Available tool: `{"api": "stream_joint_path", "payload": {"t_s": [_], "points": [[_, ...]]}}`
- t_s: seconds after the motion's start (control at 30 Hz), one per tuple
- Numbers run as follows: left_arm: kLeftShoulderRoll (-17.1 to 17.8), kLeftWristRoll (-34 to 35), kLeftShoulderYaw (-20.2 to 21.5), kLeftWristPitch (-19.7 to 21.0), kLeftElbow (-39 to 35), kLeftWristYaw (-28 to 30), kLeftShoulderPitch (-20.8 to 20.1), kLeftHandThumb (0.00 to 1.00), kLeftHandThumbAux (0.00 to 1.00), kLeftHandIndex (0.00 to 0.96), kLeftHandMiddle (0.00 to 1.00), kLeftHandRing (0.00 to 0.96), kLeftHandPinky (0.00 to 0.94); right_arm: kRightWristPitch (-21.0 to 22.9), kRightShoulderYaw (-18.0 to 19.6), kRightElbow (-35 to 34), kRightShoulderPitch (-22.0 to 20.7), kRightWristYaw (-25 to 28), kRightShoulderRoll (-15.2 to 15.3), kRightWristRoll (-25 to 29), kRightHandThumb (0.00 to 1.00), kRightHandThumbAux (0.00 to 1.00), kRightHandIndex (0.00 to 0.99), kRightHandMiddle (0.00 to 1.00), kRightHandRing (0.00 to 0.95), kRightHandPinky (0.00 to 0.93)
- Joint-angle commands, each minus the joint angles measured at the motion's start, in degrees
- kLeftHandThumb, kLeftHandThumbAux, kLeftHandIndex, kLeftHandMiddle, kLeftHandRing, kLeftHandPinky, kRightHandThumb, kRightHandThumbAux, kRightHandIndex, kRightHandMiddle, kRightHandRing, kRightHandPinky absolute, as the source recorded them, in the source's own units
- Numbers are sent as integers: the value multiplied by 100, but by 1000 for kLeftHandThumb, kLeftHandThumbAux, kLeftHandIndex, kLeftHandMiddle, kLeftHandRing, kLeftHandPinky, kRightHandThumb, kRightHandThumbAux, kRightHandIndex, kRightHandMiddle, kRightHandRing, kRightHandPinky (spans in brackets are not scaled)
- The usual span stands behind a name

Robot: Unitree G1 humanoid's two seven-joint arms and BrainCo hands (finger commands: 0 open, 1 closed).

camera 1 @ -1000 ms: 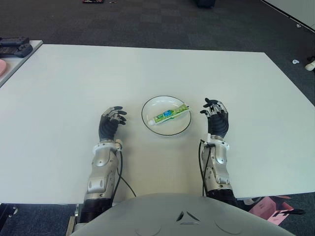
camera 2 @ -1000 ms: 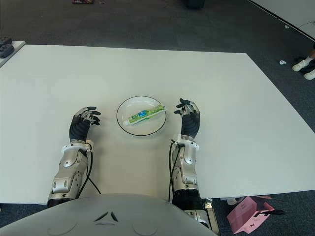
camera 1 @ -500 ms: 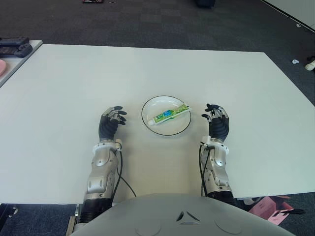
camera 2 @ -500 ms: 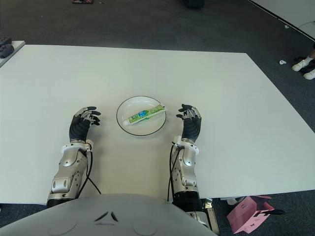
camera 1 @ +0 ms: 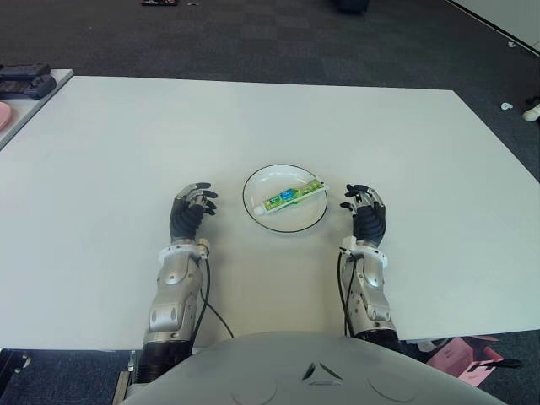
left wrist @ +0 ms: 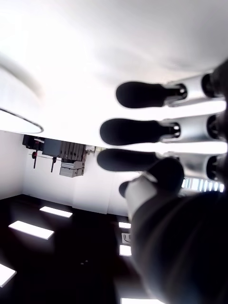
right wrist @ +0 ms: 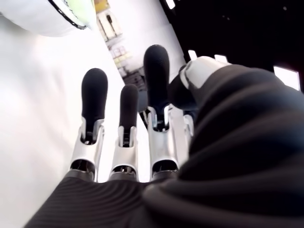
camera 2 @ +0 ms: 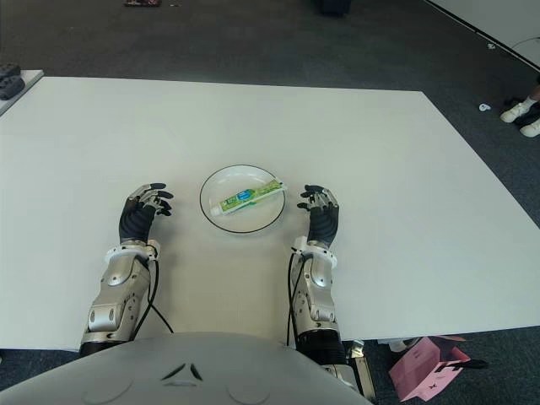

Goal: Put the toothpaste on the table into the plate.

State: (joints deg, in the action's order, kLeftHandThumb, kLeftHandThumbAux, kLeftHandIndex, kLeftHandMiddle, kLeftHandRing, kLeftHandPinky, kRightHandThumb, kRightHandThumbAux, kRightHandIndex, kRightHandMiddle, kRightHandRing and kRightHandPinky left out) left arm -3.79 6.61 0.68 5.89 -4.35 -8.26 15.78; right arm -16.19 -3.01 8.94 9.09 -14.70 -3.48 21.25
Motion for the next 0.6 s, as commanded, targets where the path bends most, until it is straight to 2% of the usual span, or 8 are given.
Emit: {"api": "stream_joint_path", "payload": {"t_s": [0.03,0.17,0.3,0.6], "points": [[-124,-54,-55,374,226,-24,213,833,681,392,518,626,600,360,111,251,138,-98,-712,160,706,725,433,602,570,558],[-130,-35,-58,353,216,-6,223,833,681,393,516,623,598,523,119,288,105,-204,-680,78,707,726,434,609,580,569],[-150,-43,-63,338,231,-32,215,833,680,396,511,613,590,756,78,205,114,-299,-608,-27,707,726,433,599,564,541],[-174,-53,-78,266,289,-32,194,833,679,399,508,610,593,1011,70,84,210,-214,-535,5,706,726,432,580,550,540]]}}
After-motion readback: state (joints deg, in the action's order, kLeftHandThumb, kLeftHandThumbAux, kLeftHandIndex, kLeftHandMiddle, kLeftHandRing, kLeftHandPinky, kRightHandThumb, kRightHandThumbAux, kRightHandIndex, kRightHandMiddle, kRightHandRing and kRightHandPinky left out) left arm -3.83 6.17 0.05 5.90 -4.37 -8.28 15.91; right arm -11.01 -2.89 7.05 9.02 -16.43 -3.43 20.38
